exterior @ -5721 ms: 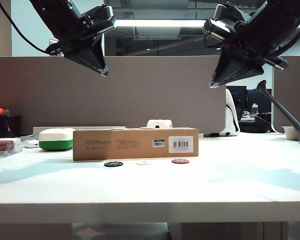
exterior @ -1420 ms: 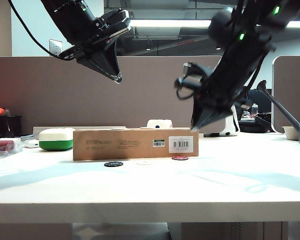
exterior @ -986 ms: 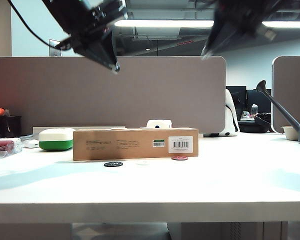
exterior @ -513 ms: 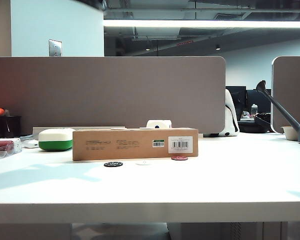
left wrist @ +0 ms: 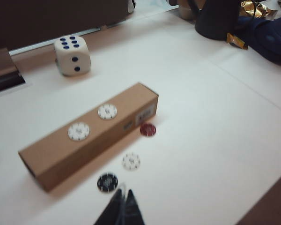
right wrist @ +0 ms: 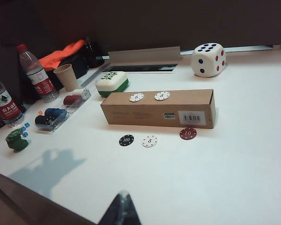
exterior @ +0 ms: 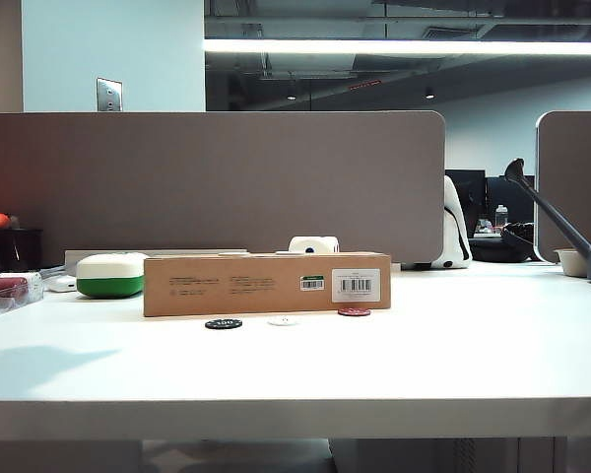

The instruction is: Push the chip, whose value equals the sum of all the chip values on the rectangular box, forward next to the box.

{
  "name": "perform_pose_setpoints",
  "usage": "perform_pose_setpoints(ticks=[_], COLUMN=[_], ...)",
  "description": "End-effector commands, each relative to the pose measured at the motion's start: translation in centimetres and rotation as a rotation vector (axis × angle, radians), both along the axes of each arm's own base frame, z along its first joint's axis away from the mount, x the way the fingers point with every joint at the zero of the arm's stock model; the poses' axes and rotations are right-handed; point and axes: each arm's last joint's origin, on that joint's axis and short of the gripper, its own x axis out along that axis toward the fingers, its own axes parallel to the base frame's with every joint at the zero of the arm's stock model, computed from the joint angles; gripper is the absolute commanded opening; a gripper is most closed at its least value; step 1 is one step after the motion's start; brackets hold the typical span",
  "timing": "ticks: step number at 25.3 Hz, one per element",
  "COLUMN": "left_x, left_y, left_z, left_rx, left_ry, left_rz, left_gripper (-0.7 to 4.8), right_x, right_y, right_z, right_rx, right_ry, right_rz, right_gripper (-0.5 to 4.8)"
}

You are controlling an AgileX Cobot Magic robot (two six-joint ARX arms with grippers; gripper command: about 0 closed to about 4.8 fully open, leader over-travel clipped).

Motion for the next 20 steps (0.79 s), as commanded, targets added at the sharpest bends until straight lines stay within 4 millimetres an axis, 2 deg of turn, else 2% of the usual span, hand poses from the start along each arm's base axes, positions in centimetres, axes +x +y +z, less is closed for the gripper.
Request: perform_pose_setpoints(ticks=[1, 3, 5, 10, 12, 20], left_x=[-1.8, -2.9, -5.1, -6.8, -8.0, -9.3], left_y=[0.8, 1.4, 2.6, 3.9, 4.7, 5.3], left_z=[-1.8, -2.9, -5.5, -8.2, -10.0, -13.3], left_rx=[0.001, 0.001, -0.003, -0.002, -0.012, -0.02], left_ry=[0.005, 0.003, -0.003, -0.005, -0.026, -0.047], left_rz=[-0.001, 0.001, 0.013, 0.052, 0.081, 0.094], left_gripper=[-0.05, -0.05, -0.05, -0.05, -0.05, -0.05], right_x=[-0.6, -0.7, -0.2, 1.0, 2.1, 3.8], right_y=[-0.3, -0.5, -0.7, -0.6, -0.3, 0.3], right_z=[-0.5, -0.8, -1.4, -3.7, -5.3, -9.0], right_rx=[0.009, 0.008, 0.008, -0.063, -0.06, -0.092], right_ry=[-0.028, -0.045, -0.073, -0.029, -0.045, -0.071], right_rz=[-0.003, -0.049, -0.183, -0.32, -0.382, -0.438], right_gripper=[-0.05, -0.05, -0.05, -0.05, -0.05, -0.05])
